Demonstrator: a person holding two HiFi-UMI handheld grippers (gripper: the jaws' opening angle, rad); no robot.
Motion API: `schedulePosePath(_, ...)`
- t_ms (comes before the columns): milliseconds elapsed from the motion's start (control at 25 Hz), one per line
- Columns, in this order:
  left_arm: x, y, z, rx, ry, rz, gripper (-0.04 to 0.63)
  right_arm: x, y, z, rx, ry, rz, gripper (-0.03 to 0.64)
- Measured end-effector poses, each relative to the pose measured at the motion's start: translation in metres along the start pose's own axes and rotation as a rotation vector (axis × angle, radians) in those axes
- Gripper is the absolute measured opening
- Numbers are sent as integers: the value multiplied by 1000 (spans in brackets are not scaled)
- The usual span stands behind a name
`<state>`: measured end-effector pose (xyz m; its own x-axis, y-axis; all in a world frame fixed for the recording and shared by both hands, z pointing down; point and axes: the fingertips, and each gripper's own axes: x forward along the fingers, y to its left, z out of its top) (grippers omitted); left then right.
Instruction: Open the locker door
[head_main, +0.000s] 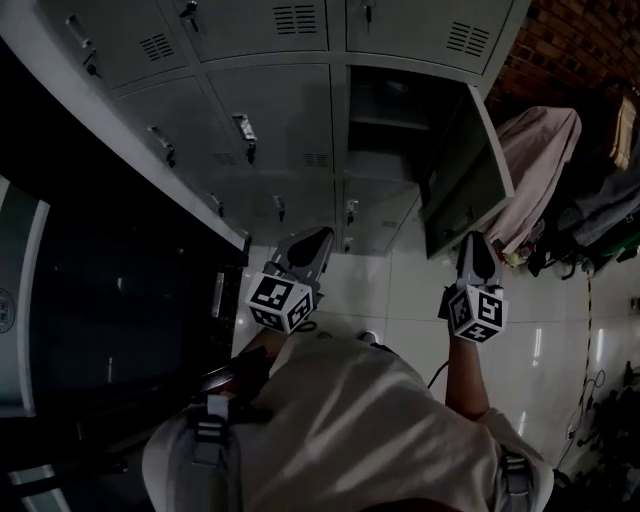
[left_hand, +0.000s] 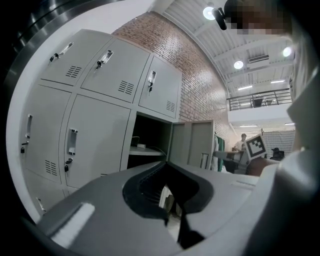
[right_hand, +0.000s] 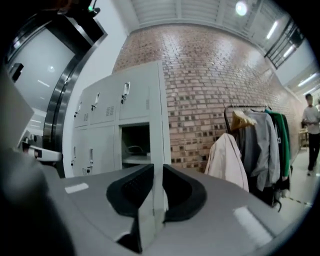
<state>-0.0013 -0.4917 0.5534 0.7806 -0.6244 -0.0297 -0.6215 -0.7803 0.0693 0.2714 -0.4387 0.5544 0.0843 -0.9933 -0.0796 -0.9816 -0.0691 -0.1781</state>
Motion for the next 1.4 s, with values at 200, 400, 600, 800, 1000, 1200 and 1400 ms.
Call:
schedulePosePath(200,10,-3,5,6,-5,5,51,-6,24,58,7,-112,79,3)
schedulePosePath(400,15,-5,17,8,-18,22,51,-6,30,53,44,-89,108,2)
schedulePosePath(600,11,-1,27,16,-35,49,51,-4,31,51,57,-72,115,2)
schedulePosePath(800,-3,-2,19,20,-26,69,51,-17,43,53,64,-87,140,2)
schedulePosePath(1000,-30,6,24,29,-36,105,51,-28,63,52,46,-58,154,2)
schedulePosePath(1200,-49,6,14,6,-27,93,51,-38,78,37,31,-36,167,2)
schedulePosePath(1400,-62,6,-21,-34,4,70,51,-47,81,5,40,9,150,2)
